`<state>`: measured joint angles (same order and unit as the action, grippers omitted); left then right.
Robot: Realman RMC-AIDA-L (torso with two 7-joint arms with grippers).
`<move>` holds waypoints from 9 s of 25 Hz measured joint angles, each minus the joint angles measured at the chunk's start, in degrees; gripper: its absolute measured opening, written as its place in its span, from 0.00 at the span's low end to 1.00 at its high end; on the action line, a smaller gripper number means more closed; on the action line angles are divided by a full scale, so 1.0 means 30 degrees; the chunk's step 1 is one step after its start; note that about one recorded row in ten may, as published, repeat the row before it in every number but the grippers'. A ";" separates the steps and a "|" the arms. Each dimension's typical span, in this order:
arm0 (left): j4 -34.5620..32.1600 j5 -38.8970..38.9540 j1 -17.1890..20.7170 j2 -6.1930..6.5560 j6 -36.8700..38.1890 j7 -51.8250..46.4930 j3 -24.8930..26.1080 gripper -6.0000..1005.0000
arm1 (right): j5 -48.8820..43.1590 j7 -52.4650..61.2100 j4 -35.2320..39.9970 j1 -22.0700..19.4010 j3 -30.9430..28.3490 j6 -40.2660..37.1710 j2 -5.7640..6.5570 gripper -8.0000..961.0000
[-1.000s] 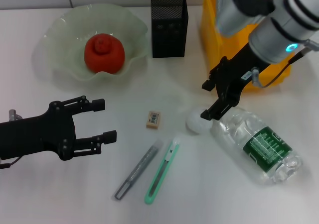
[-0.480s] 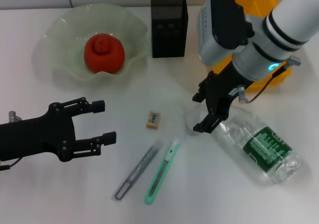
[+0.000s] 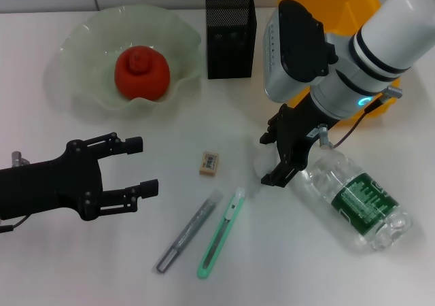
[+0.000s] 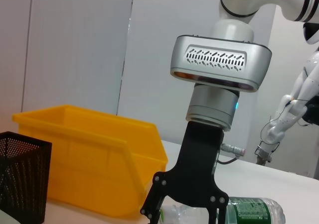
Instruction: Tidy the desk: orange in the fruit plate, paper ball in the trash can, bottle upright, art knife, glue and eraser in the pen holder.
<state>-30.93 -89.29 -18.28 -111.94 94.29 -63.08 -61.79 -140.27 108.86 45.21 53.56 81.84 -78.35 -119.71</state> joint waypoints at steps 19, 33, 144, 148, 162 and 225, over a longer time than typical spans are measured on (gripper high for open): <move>-0.0033 0.0000 -0.0030 0.0050 0.0038 -0.0039 0.0040 0.75 | -0.0054 0.0537 0.1008 -0.0335 0.0073 -0.0292 0.0067 0.67; -0.0009 -0.0001 -0.0066 0.0096 0.0065 -0.0039 0.0205 0.74 | 0.1549 0.1737 0.8925 -0.3490 -0.6553 -0.6837 0.0215 0.61; -0.0005 0.0000 -0.0643 -0.0196 -0.0200 -0.0099 0.0207 0.69 | -0.5866 1.2484 0.1883 -0.1167 -0.2164 -0.5838 0.0057 0.84; 0.0000 -0.0001 -0.0646 -0.0184 -0.0199 -0.0107 0.0205 0.68 | -0.5837 1.2453 0.1793 -0.1159 -0.1872 -0.5534 0.0057 0.84; -0.0001 -0.0001 -0.0662 -0.0209 -0.0200 -0.0125 0.0205 0.68 | -0.5827 1.2232 0.1571 -0.1182 -0.1471 -0.5188 0.0061 0.83; 0.1786 0.0275 -0.1219 -0.1869 0.1340 -0.3109 0.5550 0.65 | 0.8578 -0.9723 0.0434 -0.7129 -1.1554 -0.4672 0.0232 0.79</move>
<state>-25.57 -88.47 -21.93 -117.55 98.31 -72.41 -45.14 -114.54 79.69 46.51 32.18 47.18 -92.37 -119.01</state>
